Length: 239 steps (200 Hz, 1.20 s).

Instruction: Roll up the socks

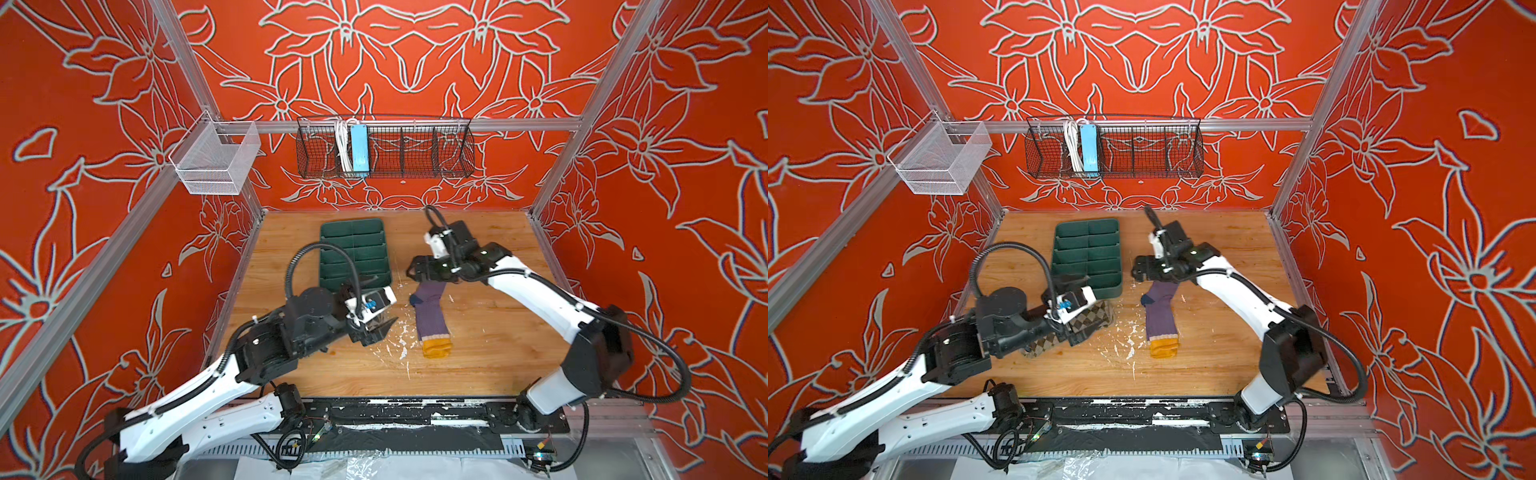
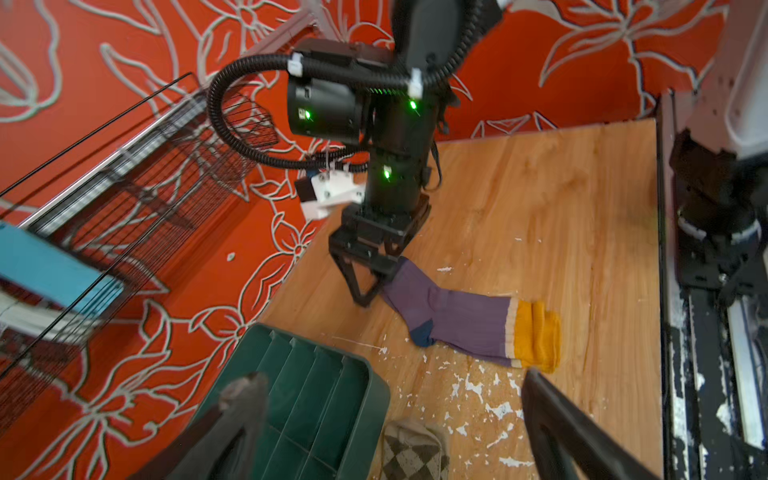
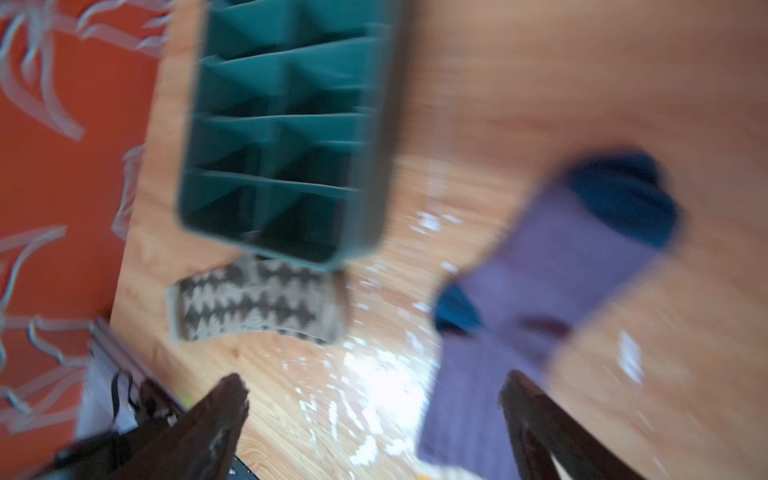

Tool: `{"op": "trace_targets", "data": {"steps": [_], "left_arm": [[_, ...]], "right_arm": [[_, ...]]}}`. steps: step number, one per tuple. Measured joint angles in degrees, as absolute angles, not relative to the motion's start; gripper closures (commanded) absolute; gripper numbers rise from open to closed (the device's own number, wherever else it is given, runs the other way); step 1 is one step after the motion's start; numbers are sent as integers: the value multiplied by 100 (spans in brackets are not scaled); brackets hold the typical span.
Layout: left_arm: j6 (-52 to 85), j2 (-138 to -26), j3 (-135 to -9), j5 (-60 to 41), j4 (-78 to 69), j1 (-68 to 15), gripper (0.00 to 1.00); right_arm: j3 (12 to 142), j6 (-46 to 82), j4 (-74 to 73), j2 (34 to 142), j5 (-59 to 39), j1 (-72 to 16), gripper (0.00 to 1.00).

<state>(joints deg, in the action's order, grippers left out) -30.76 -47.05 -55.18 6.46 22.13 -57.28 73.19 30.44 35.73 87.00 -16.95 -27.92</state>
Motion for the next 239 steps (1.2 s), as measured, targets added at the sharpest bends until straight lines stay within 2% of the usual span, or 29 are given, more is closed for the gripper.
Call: {"op": "trace_targets", "data": {"steps": [48,90,118,162,239], "left_arm": [[-4056,-6178,-4209,1466,1002,-7284,12],[-4160,-7730,-4018,1730,132,-7651,16],[-4125,-8403,-4080,1820,-416,-7651,25],[-3999,-9489,-4539,1953,-668,-7609,30],[-3240,-10348,-5323,2034,-397,-7146,63]], "right_arm": [[6152,3594,4209,7120,-1846,-939,2],[5513,3916,4154,6049,-1870,-54,2],[5190,3951,4160,6036,-2023,121,2],[5148,3758,4200,5902,-2233,141,2],[5096,3205,4362,5474,-2453,143,2]]}}
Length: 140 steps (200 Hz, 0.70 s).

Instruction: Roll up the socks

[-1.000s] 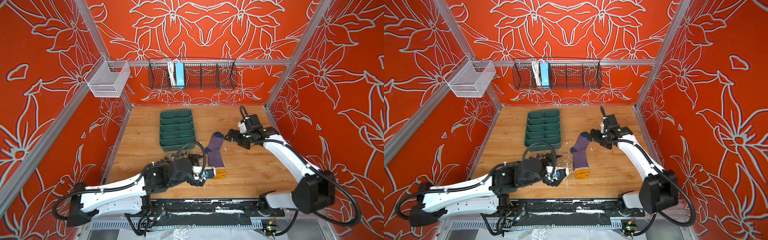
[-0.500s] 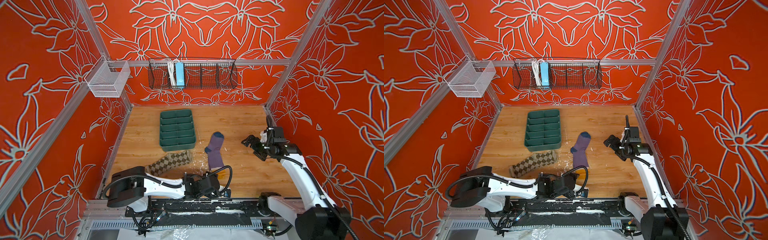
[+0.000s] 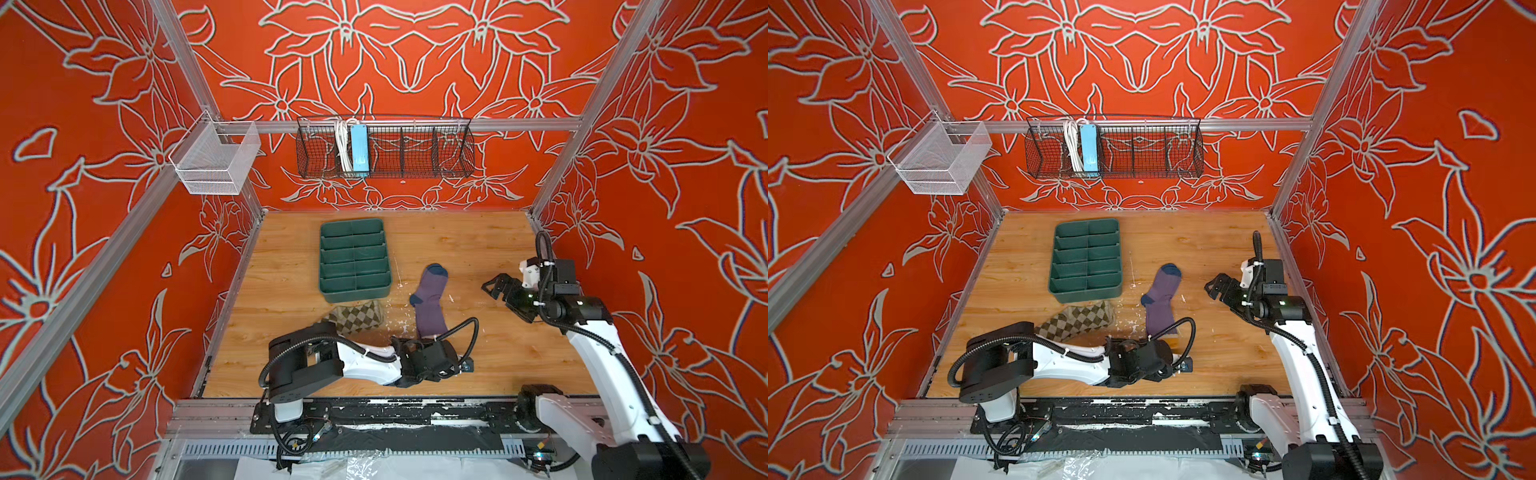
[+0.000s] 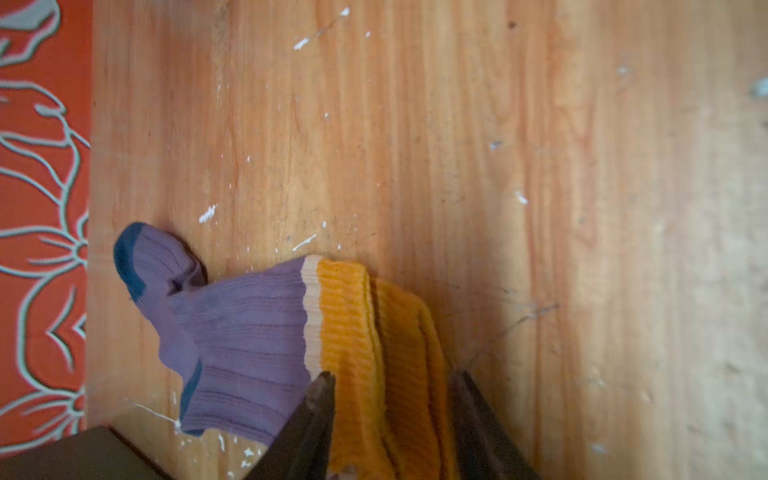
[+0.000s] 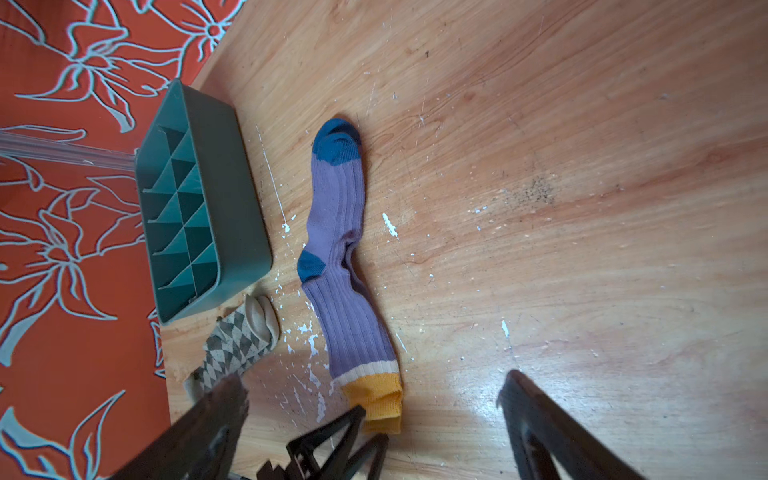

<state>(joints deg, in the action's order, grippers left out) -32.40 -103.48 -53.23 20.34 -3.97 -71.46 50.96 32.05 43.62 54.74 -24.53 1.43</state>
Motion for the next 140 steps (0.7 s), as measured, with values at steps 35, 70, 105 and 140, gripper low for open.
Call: {"op": "trace_targets", "data": {"steps": [35,70,105,140], "left_arm": [[-2897,-10348,-5485,1717,93,-7002,77],[-2508,-10348,-6010,607,1004,-6584,83],[-2224,-10348,-6322,-471,1603,-5990,87],[-2091,-10484,-6678,-1050,2080,-5618,61]], "right_arm": [[5378,2808,4593,5450,-2451,143,2],[5422,2377,4646,5043,-2169,141,5],[5170,1857,4495,4123,-1649,34,9],[4930,1044,4488,3649,-1588,-231,10]]}}
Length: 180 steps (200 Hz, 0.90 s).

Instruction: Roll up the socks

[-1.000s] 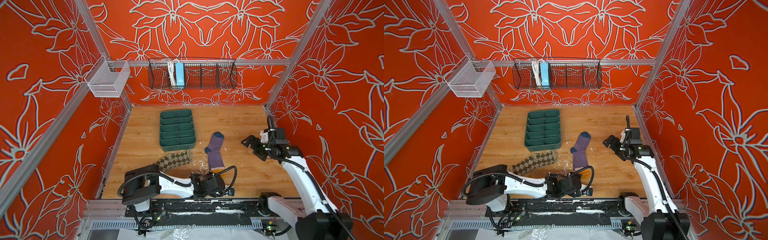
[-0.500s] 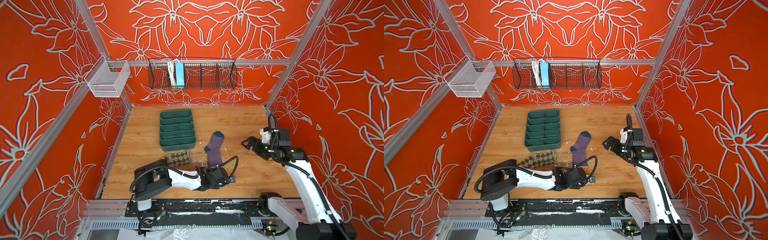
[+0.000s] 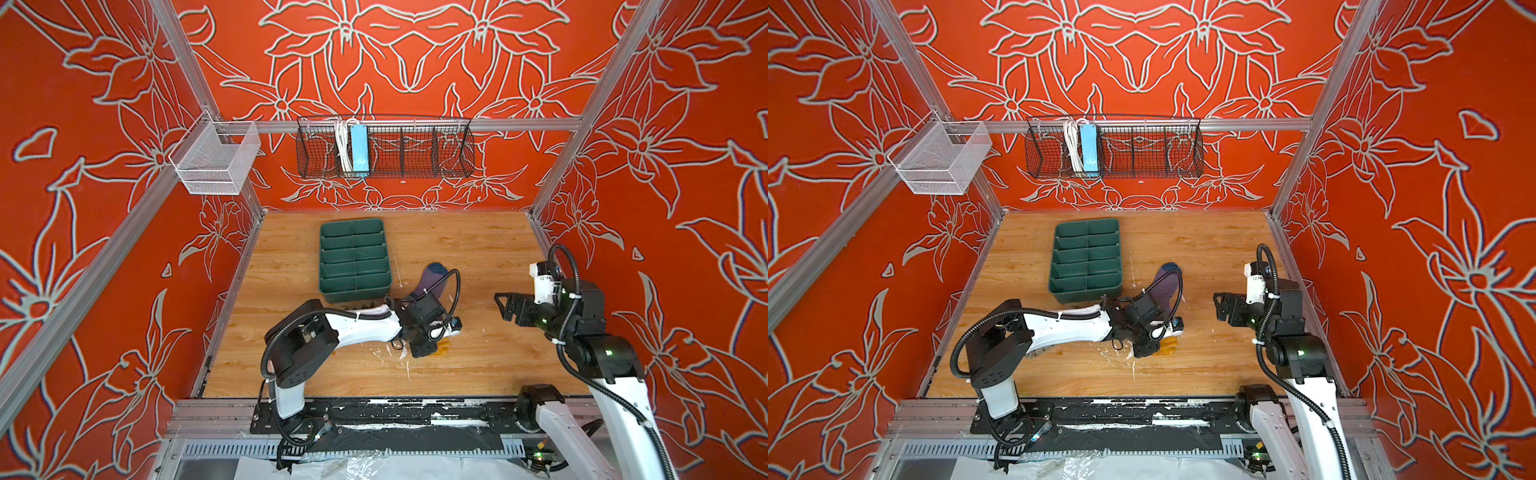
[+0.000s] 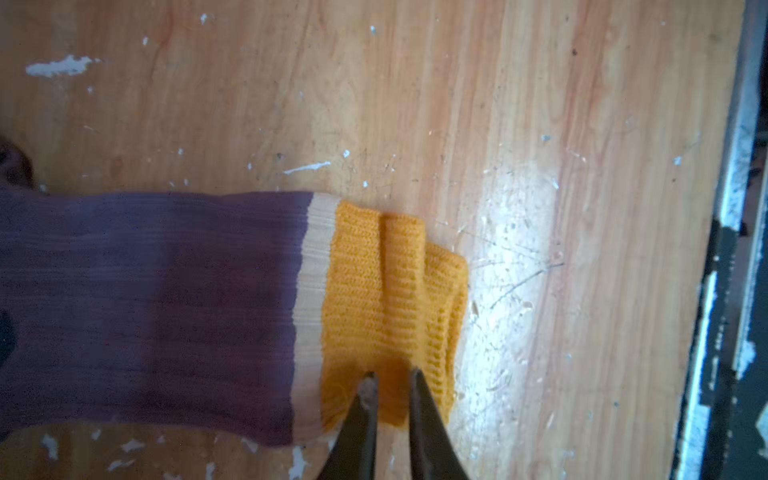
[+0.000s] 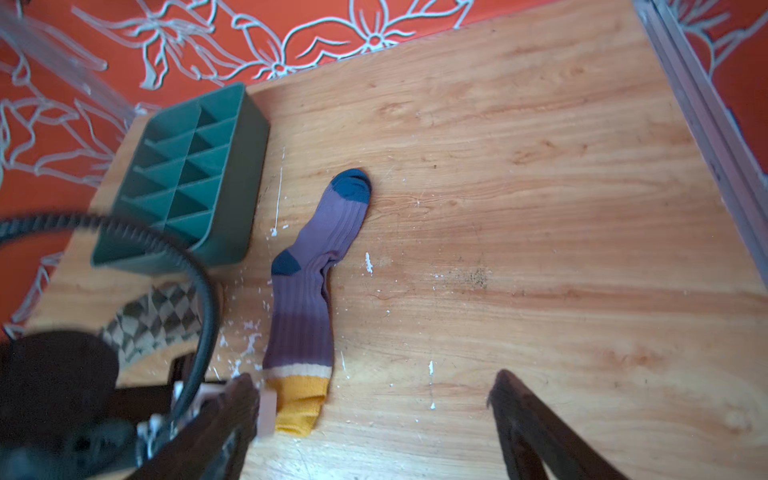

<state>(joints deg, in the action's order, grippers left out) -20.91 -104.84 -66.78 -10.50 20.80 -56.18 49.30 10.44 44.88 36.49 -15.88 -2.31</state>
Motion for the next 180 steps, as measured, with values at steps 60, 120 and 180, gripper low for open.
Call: {"op": "trace_targets", "data": {"steps": [60,120,180], "left_arm": [[-1964,-8978,-6045,-558,2036,-5559,30],[-1992,-5791,-4753,550,1315,-5502,2],[-2206,-4556,-4060,1153,1345,-5483,2]], "right_arm": [[5153,-742,4587,3745,-2292,-823,10],[4088,-3177,4508,4685,-1223,-2779,14],[2967,-4678,2952,5968,242,-4810,17]]}}
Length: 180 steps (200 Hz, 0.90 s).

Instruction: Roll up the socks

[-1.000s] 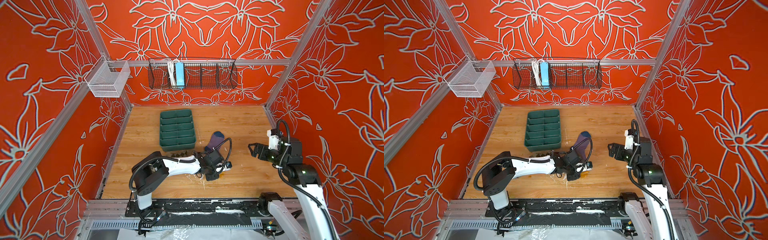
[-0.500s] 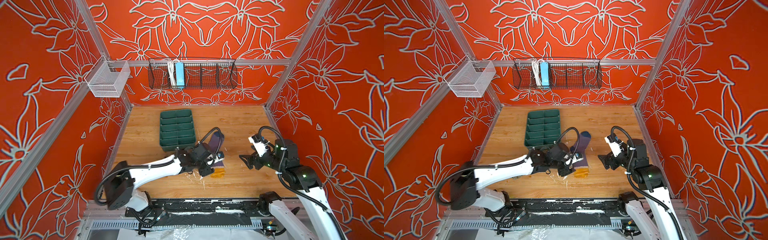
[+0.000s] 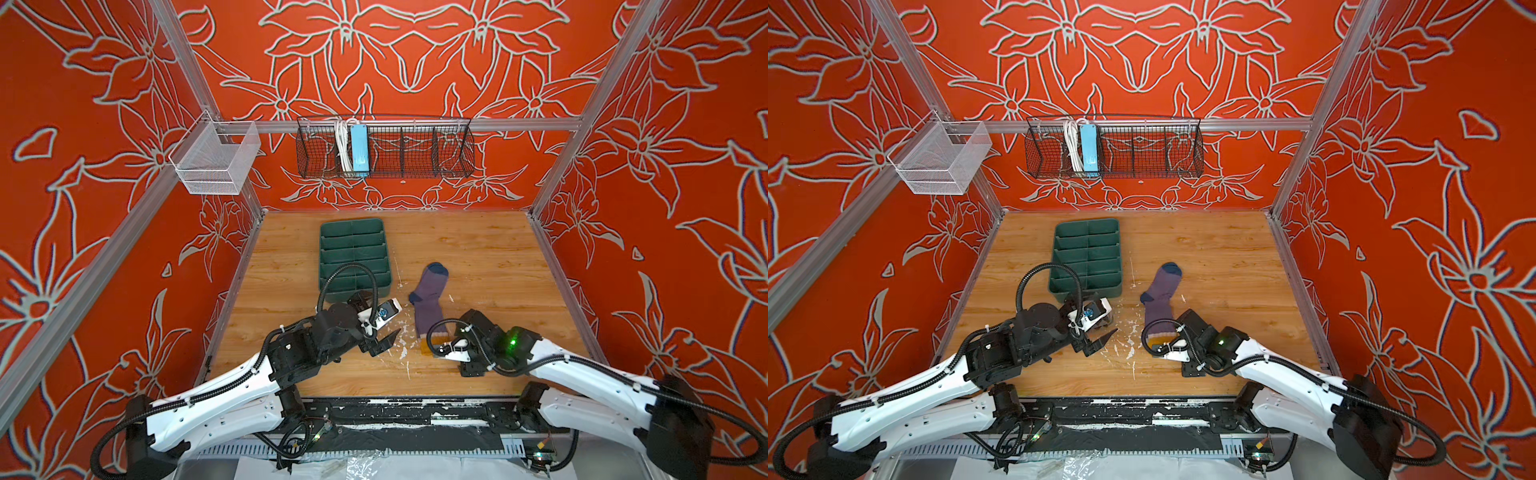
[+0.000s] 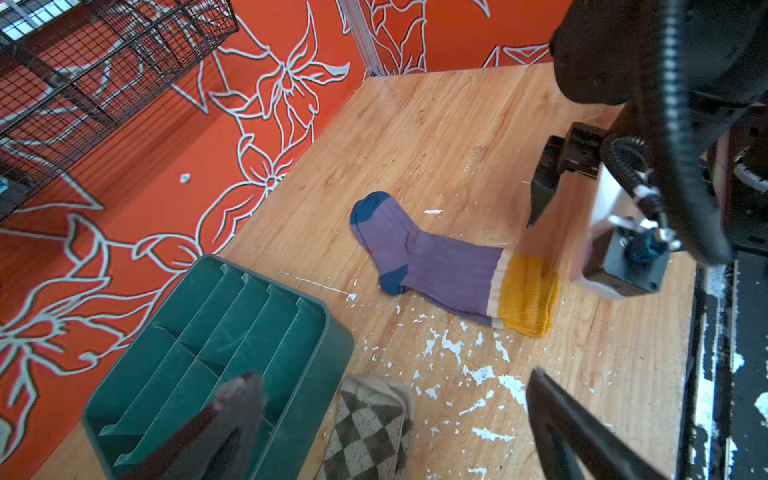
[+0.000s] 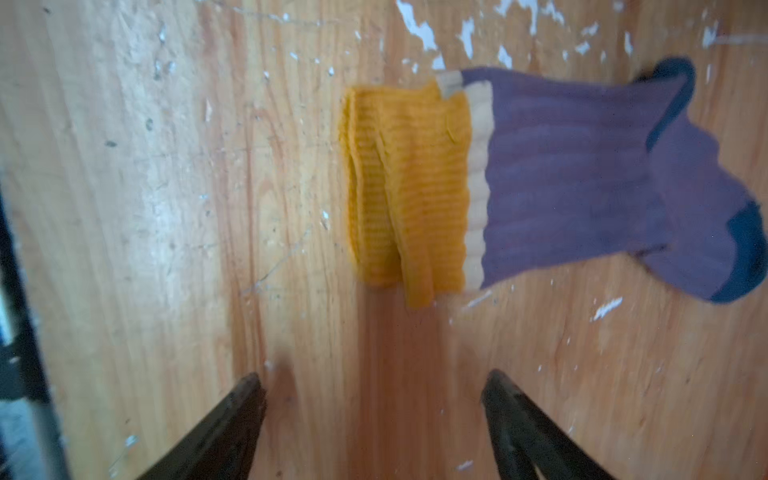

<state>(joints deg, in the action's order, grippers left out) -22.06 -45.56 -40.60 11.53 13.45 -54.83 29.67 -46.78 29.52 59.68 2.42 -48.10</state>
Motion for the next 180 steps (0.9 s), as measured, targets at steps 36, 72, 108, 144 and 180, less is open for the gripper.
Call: {"op": "trace_targets", "data": {"steps": [36,72,108,144,180], "left_arm": [[-2285,-4517,-4027,1361,1378,-5481,2],[-2316,-4512,-4027,1444,1422,-5481,2],[-2405,-4346,-4049,1396,1588,-5481,2],[-2980,-4036,-4150,882,1892,-5478,0],[-3795,-3876,-4241,429,2152,-5489,2]], "right_arm": [[3017,-4849,2005,6860,539,-5201,33],[3284,-4869,1616,7518,764,-5301,67],[3496,-4602,1970,7723,703,-5301,100],[4362,-4309,2842,8162,54,-5135,100],[5433,-3872,3798,9028,-884,-4788,100]]}}
